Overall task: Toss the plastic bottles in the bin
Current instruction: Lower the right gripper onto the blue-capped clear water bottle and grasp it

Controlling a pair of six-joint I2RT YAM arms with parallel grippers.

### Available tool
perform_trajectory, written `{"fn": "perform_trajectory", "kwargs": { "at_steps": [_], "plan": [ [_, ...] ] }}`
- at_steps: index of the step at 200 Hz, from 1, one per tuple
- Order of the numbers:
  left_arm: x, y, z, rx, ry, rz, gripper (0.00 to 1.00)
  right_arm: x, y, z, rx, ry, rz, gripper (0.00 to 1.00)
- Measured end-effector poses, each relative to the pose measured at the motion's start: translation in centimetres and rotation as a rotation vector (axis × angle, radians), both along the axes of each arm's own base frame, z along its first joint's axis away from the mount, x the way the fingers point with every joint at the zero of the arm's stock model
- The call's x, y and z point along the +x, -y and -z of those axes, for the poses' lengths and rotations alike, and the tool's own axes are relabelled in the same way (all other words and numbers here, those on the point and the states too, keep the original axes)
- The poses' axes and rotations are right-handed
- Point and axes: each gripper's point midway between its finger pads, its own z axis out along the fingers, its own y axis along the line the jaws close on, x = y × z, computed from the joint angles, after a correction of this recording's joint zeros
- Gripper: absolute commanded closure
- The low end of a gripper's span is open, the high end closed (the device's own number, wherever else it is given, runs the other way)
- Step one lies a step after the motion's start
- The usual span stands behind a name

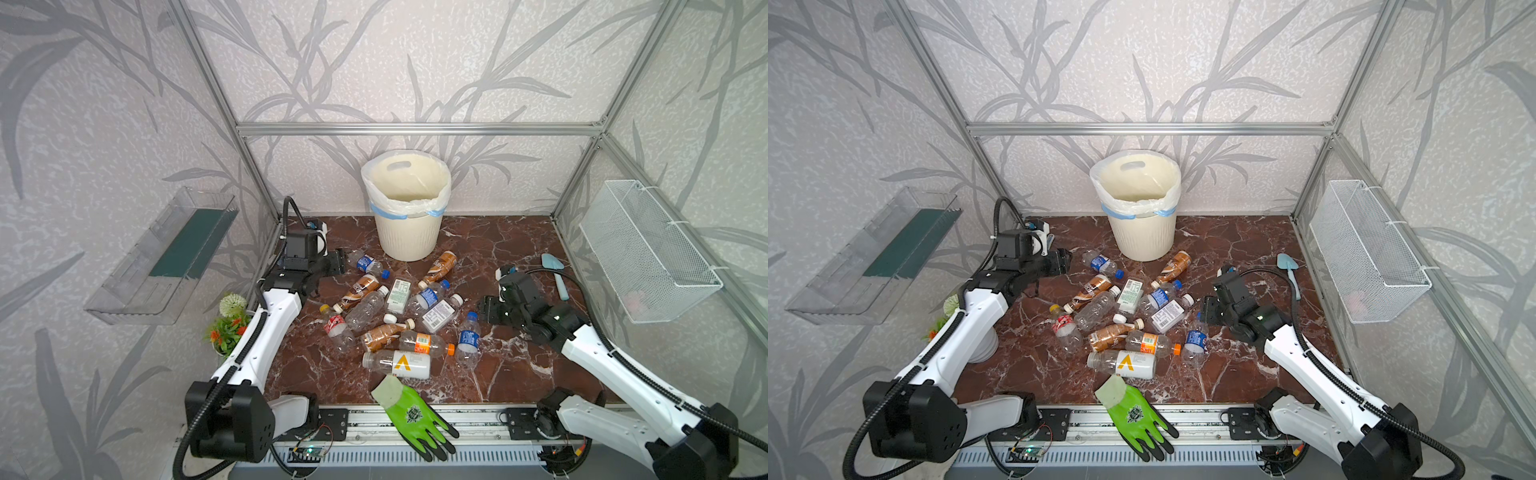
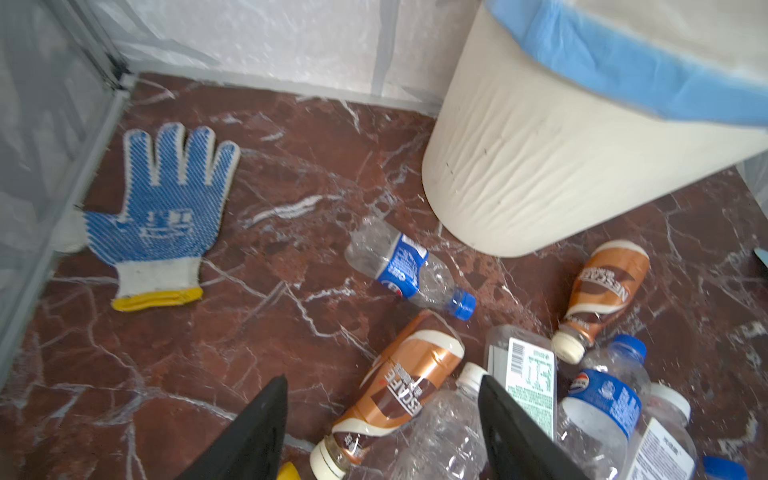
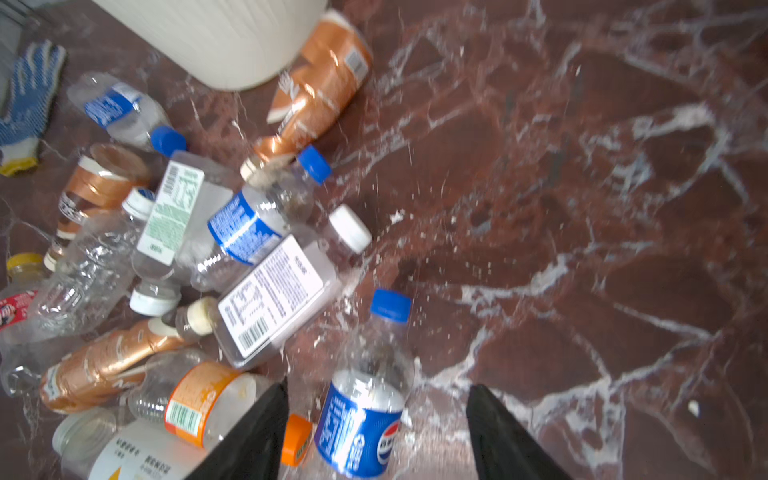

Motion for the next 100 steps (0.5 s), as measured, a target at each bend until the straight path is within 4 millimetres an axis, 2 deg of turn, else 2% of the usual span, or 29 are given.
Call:
{"fn": "perform_trajectory", "kwargs": {
  "at_steps": [14, 38, 100],
  "plan": [
    [-0.3, 0.6, 0.9, -0.023, -0.031, 0.029, 0.28, -1.5, -0.4, 1.0, -0.007, -0.066, 0.006, 0.30],
    [-0.3, 1.3, 0.7, -0.053, -0.028, 0.054, 0.28, -3.1, -0.7, 2.6, -0.024, -0.147, 0.021, 0.30],
    [-0.4, 1.7, 0.6, -0.076, -0.029, 0.071, 0.28, -3.9, -2.2, 6.3, -0.050, -0.288, 0.021, 0.28]
  ]
}}
